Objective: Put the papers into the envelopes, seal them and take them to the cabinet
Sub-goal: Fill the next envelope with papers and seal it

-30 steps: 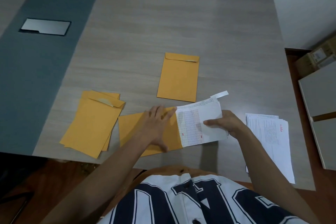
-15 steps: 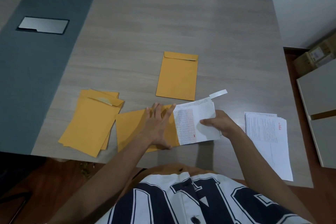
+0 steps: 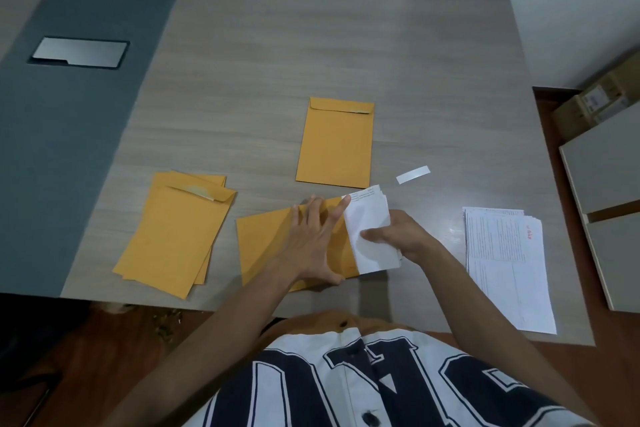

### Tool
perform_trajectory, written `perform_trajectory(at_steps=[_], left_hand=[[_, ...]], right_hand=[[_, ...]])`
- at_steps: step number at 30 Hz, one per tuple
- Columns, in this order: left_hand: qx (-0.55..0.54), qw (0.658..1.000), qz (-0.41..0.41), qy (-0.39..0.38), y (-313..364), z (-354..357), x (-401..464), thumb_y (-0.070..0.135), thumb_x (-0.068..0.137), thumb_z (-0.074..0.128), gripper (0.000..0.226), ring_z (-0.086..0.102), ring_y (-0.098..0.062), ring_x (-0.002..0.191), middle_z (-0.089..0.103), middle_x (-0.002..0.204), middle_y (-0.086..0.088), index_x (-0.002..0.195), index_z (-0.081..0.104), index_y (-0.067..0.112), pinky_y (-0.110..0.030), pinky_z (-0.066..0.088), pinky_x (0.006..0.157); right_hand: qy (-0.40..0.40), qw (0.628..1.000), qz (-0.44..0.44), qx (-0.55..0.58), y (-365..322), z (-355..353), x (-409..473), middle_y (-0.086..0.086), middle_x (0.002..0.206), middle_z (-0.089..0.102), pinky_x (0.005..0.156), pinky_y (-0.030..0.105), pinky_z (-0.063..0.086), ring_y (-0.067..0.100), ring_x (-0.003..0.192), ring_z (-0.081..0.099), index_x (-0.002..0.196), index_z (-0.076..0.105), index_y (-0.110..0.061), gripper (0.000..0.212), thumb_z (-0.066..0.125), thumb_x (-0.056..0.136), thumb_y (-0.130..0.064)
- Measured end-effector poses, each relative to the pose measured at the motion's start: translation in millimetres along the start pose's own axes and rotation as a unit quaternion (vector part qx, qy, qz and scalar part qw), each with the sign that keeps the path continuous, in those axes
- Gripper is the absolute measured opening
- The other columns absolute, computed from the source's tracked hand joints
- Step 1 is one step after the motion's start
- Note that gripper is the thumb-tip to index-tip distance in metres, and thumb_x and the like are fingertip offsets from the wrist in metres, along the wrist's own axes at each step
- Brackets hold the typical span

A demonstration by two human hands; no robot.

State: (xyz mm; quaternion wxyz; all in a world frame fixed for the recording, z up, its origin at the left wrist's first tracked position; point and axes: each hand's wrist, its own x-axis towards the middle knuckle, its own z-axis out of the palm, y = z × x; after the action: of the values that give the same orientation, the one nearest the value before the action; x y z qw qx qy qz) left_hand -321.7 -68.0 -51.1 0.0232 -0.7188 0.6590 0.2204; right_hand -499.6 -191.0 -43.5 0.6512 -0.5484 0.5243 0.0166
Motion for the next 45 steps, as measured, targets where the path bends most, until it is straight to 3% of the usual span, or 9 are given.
perform_trajectory(at_steps=[5,8,12,18,23,27,34,39,45], left_hand=[[0.003,1.0,-0.002,0.017,-4.7,0.4,-6.2,0.078,0.046,0.074,0.15,0.009,-0.037,0.145,0.014,0.154,-0.018,0.15,-0.025,0.034,-0.062,0.017,0.115],[0.003,1.0,0.014,0.024,-2.2,0.1,-10.5,0.078,0.047,0.074,0.149,0.014,-0.038,0.144,0.017,0.152,-0.018,0.15,-0.025,0.034,-0.061,0.019,0.114],[0.0,0.999,0.028,0.031,6.5,-5.3,-12.4,0.077,0.05,0.074,0.147,0.017,-0.037,0.142,0.019,0.15,-0.018,0.149,-0.025,0.033,-0.06,0.02,0.115],[0.0,0.999,0.03,0.036,11.5,-10.8,-18.1,0.076,0.052,0.075,0.147,0.016,-0.037,0.144,0.019,0.152,-0.018,0.148,-0.028,0.035,-0.06,0.019,0.116],[0.0,0.998,0.035,0.049,14.4,-13.8,-21.0,0.075,0.051,0.076,0.147,0.018,-0.036,0.143,0.021,0.15,-0.018,0.149,-0.025,0.034,-0.059,0.02,0.116],[-0.006,0.998,0.039,0.055,15.8,-14.6,-22.2,0.073,0.051,0.077,0.148,0.018,-0.037,0.143,0.021,0.15,-0.019,0.148,-0.028,0.035,-0.06,0.02,0.116],[-0.004,0.999,0.031,0.036,12.8,-9.2,-24.8,0.074,0.05,0.077,0.148,0.014,-0.037,0.146,0.016,0.155,-0.017,0.149,-0.027,0.038,-0.063,0.019,0.115],[-0.006,0.999,0.04,0.034,17.7,-5.6,-25.5,0.073,0.05,0.078,0.149,0.02,-0.038,0.143,0.022,0.151,-0.017,0.149,-0.027,0.037,-0.064,0.023,0.113],[-0.013,0.998,0.049,0.049,16.7,-5.6,-27.0,0.072,0.05,0.078,0.149,0.027,-0.035,0.137,0.028,0.146,-0.017,0.15,-0.026,0.034,-0.057,0.026,0.114]], right_hand=[[0.03,0.999,-0.015,-0.025,-5.6,-16.3,-10.8,0.01,0.093,0.075,0.066,0.035,0.059,0.019,0.083,0.071,0.093,0.072,-0.009,0.009,0.068,0.089,-0.016],[0.011,0.999,-0.011,-0.051,-9.1,-14.3,-14.1,0.005,0.086,0.076,0.058,0.028,0.058,0.015,0.077,0.073,0.083,0.071,-0.014,0.009,0.066,0.09,-0.012],[0.005,0.996,-0.006,-0.087,-12.3,4.2,-11.0,0.006,0.093,0.073,0.059,0.027,0.058,0.019,0.084,0.071,0.092,0.071,-0.011,0.006,0.068,0.089,-0.016],[-0.02,0.997,-0.003,-0.07,-12.2,20.0,-9.7,0.011,0.099,0.073,0.077,0.04,0.061,0.027,0.088,0.072,0.106,0.071,-0.005,0.021,0.07,0.089,-0.017],[-0.025,0.999,0.001,-0.042,-13.7,24.3,-13.5,0.01,0.089,0.074,0.056,0.025,0.056,0.019,0.074,0.073,0.098,0.07,-0.006,0.011,0.068,0.09,-0.014],[-0.022,0.999,0.002,-0.044,-14.1,29.4,-14.8,0.01,0.088,0.074,0.06,0.027,0.057,0.021,0.076,0.073,0.091,0.069,-0.009,0.005,0.067,0.091,-0.013],[-0.036,0.998,0.004,-0.051,-12.9,29.9,-20.3,0.014,0.093,0.073,0.068,0.031,0.059,0.026,0.083,0.072,0.099,0.071,-0.003,0.014,0.065,0.091,-0.013],[-0.03,0.996,0.002,-0.085,-11.0,30.5,-24.9,0.006,0.071,0.066,0.055,0.025,0.051,0.016,0.059,0.064,0.086,0.07,-0.005,0.008,0.067,0.089,-0.012],[-0.031,0.995,0.005,-0.092,-13.1,35.6,-24.3,0.007,0.074,0.071,0.053,0.022,0.052,0.013,0.055,0.067,0.088,0.072,-0.007,0.008,0.065,0.091,-0.011]])
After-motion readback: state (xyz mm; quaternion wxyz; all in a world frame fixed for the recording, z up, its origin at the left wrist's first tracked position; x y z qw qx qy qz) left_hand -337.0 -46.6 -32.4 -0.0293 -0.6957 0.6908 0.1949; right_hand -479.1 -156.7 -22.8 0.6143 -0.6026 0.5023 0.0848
